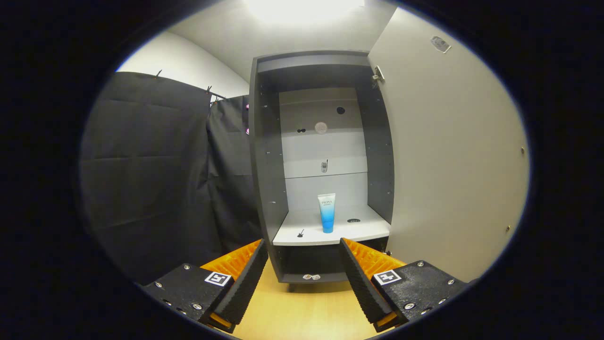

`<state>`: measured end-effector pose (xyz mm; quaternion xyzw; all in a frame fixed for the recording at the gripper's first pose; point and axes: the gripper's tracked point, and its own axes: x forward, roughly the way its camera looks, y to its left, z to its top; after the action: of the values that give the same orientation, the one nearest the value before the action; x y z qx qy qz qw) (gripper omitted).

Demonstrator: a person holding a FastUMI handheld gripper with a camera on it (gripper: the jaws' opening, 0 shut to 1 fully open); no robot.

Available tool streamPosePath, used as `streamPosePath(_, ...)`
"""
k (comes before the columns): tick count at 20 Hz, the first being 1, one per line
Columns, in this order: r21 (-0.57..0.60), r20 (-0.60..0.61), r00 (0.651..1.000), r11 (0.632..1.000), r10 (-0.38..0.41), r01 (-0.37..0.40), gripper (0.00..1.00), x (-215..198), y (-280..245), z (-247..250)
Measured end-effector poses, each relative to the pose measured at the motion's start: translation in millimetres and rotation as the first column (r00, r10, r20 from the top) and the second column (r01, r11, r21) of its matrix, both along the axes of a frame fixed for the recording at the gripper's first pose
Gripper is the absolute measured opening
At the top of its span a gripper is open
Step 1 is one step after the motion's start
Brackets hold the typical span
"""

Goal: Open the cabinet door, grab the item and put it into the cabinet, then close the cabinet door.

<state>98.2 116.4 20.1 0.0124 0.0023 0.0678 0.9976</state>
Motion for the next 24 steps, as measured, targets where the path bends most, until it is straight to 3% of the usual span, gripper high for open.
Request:
streamPosePath(6, 0.019, -0.012, 1.000, 1.000, -0.010, 0.010, 0.94, -59, -7, -9)
streamPosePath(17, -0.025, -0.038, 0.974, 0.975, -0.223, 0.223, 0.94, -125, -201, -1)
streamPosePath(24, -0.056, -0.037, 0.960, 0.960, -0.277, 0.275, 0.94, -135, -313, 5)
